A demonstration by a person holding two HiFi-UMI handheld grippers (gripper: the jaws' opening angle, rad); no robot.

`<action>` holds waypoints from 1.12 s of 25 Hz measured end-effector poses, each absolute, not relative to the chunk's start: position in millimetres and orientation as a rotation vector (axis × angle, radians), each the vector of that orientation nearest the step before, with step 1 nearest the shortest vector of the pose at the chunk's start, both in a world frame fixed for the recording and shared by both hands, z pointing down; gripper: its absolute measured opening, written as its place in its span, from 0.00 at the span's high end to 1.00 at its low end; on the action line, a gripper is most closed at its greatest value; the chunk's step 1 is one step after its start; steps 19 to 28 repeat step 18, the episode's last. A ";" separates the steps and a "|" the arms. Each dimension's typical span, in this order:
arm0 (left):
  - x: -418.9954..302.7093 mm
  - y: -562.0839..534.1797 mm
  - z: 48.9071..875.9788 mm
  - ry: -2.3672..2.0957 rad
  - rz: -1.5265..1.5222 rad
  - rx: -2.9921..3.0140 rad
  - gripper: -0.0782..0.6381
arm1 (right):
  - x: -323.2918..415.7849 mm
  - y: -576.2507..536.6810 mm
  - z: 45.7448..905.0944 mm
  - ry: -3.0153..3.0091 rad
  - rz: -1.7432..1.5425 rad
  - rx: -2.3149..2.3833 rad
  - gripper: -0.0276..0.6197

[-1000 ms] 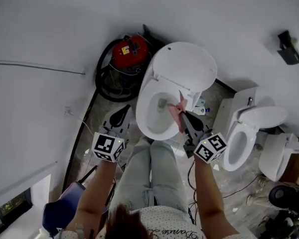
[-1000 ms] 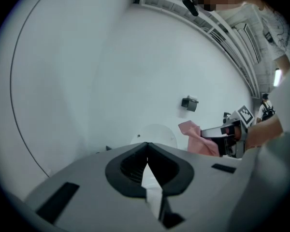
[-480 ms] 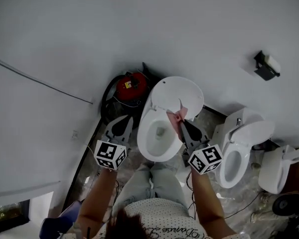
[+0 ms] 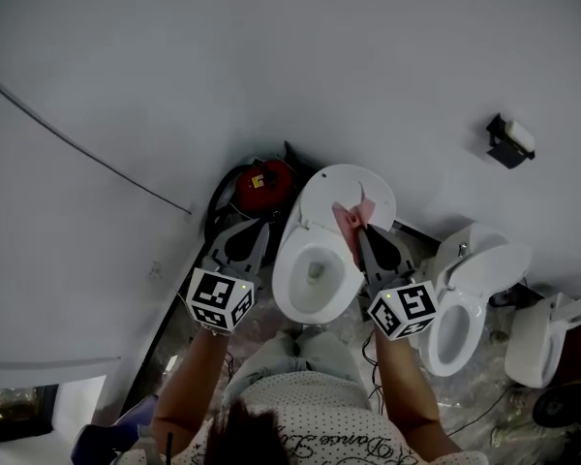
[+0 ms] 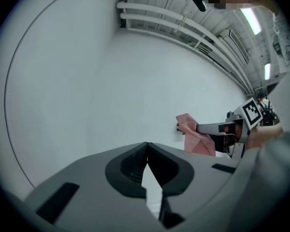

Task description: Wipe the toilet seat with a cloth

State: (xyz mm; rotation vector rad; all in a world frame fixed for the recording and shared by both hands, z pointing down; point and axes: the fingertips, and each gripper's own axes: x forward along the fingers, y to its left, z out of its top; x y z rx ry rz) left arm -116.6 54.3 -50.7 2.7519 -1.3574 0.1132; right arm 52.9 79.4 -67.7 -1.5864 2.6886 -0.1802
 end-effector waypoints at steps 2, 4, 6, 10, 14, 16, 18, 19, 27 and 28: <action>-114.1 57.9 -58.2 -1.351 0.102 2.773 0.88 | 50.6 82.1 -74.0 2.688 -0.155 -1.586 0.93; -111.8 61.9 -63.1 -1.347 0.088 2.788 0.88 | 46.4 86.8 -78.7 2.701 -0.125 -1.581 0.93; -110.9 67.2 -66.4 -1.348 0.079 2.802 0.89 | 40.6 93.0 -82.5 2.718 -0.086 -1.581 0.93; -106.2 72.1 -71.3 -1.344 0.067 2.814 0.88 | 39.4 97.4 -92.1 2.714 -0.047 -1.592 0.93; -108.5 75.3 -71.7 -1.335 0.065 2.819 0.88 | 38.0 99.5 -96.0 2.696 -0.051 -1.601 0.93; -111.7 77.3 -71.4 -1.331 0.062 2.824 0.88 | 35.5 101.7 -97.3 2.688 -0.044 -1.606 0.93; -115.2 79.4 -70.7 -1.327 0.062 2.829 0.88 | 32.7 104.4 -98.0 2.681 -0.038 -1.610 0.93; -115.2 79.4 -70.7 -1.327 0.062 2.829 0.88 | 32.7 104.4 -98.0 2.681 -0.038 -1.610 0.93; -115.2 79.4 -70.7 -1.327 0.062 2.829 0.88 | 32.7 104.4 -98.0 2.681 -0.038 -1.610 0.93; -115.2 79.4 -70.7 -1.327 0.062 2.829 0.88 | 32.7 104.4 -98.0 2.681 -0.038 -1.610 0.93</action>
